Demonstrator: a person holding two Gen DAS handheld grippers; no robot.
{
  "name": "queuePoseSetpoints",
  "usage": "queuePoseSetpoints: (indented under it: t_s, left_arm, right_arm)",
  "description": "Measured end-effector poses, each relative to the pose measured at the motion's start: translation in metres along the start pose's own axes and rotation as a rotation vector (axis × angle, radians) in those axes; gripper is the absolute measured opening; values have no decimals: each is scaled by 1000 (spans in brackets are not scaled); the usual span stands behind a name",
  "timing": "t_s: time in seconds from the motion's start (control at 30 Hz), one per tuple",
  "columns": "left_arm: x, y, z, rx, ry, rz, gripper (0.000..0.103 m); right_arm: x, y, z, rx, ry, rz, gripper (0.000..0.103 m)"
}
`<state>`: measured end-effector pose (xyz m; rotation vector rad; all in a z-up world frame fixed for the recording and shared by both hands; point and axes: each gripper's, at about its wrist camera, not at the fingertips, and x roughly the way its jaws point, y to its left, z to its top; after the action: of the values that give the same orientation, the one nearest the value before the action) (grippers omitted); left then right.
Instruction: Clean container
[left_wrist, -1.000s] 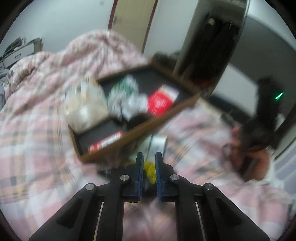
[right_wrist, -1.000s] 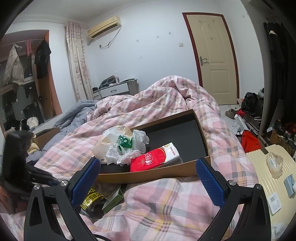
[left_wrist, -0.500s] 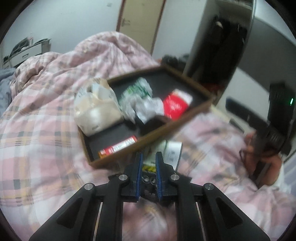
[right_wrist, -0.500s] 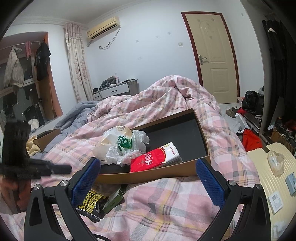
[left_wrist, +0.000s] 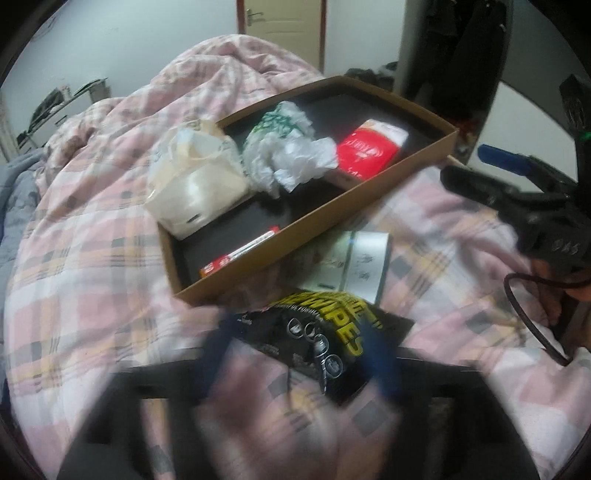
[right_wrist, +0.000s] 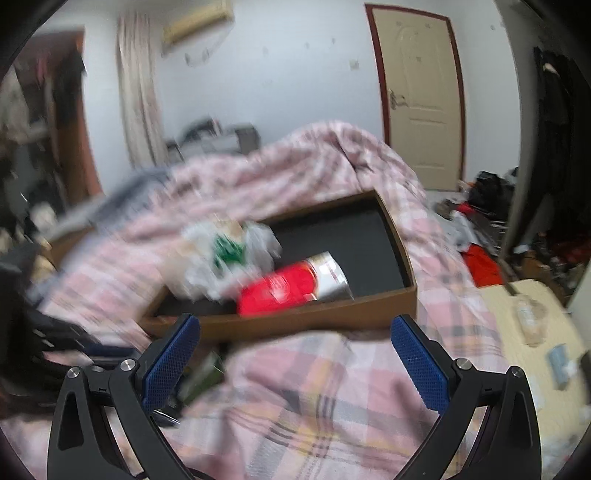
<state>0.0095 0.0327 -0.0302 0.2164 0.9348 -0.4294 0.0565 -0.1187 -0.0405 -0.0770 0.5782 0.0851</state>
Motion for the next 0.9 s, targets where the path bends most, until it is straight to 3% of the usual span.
queuePoseSetpoints:
  t_s: [0.1,0.23,0.3,0.37,0.57,0.77,0.9]
  left_arm:
    - [-3,-3,-1,11,-3,-13,82]
    - [8,-8,-3,39,25,-13,80]
    - [13,-7,-3,31,41,-43,69]
    - [14,-6,-3,24,46,-82,45]
    - [-1,-9,-1,31,-11,-50,7]
    - [-33,2,5,-23,-132,-81,4]
    - [-43,6,6,-19,-151,-133,4]
  right_arm:
    - [6,12,-3,-73,64,-112,102]
    - [2,16,-7,-127,70,-171,102]
    - [-2,17,-8,-146,67,-186,102]
    - [-4,18,-9,-159,72,-192,102]
    - [-3,19,-5,-164,80,-192,102]
    - [-2,20,-4,-158,85,-184,102]
    - [1,22,-3,-146,89,-175,102]
